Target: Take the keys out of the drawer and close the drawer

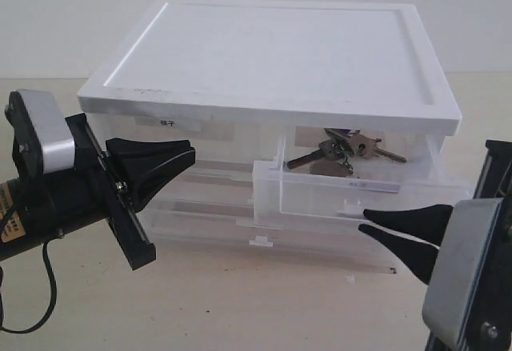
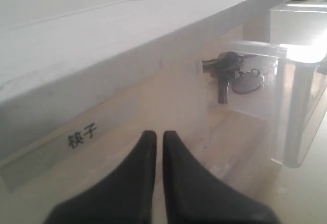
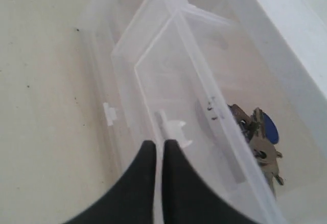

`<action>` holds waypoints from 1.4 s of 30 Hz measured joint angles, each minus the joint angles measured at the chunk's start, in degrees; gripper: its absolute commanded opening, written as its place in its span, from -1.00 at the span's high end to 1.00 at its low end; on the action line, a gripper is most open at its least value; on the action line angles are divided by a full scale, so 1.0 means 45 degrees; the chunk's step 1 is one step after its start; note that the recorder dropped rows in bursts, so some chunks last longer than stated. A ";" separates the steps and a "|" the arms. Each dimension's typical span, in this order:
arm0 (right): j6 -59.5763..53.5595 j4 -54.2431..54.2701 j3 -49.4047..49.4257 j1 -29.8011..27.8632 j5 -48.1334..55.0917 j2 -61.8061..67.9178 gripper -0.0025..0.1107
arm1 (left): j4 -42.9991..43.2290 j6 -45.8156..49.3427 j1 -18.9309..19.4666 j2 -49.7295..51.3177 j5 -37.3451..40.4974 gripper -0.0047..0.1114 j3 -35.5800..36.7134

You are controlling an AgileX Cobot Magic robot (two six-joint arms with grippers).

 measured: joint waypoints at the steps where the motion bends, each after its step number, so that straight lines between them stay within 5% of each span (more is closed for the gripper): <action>1: 0.0748 -0.0825 0.0000 0.0000 0.0000 0.0000 0.96 | 0.0000 0.0000 0.0000 0.0000 0.0000 0.84 0.0000; 10: 0.5460 -0.6004 0.0000 0.0000 -0.0822 0.0000 0.96 | 0.0000 0.0000 0.0000 0.0000 0.0000 0.84 0.0000; 18: 0.6305 -0.5091 0.0000 0.0000 -0.2311 -0.0658 0.95 | 0.0000 0.0000 0.0000 0.0000 0.0000 0.84 0.0000; 22: 0.6569 -0.3428 -0.0655 0.0000 -0.1460 -0.1899 0.67 | 0.0000 0.0000 0.0000 0.0000 0.0000 0.84 0.0000; 28: 0.7173 -0.1909 -0.3458 0.0000 0.2108 -0.2805 -0.07 | 0.0000 0.0000 0.0000 0.0000 0.0000 0.84 0.0000; 35: 0.7258 -0.1186 -0.7249 0.0000 0.5551 -0.1162 -0.07 | 0.0062 -0.0047 0.0000 0.0000 0.0000 0.84 0.0000; 42: 0.5328 0.0209 -1.2933 0.0000 1.3299 0.2751 -0.07 | 0.0113 -0.0186 0.0000 0.0000 0.0000 0.84 0.0000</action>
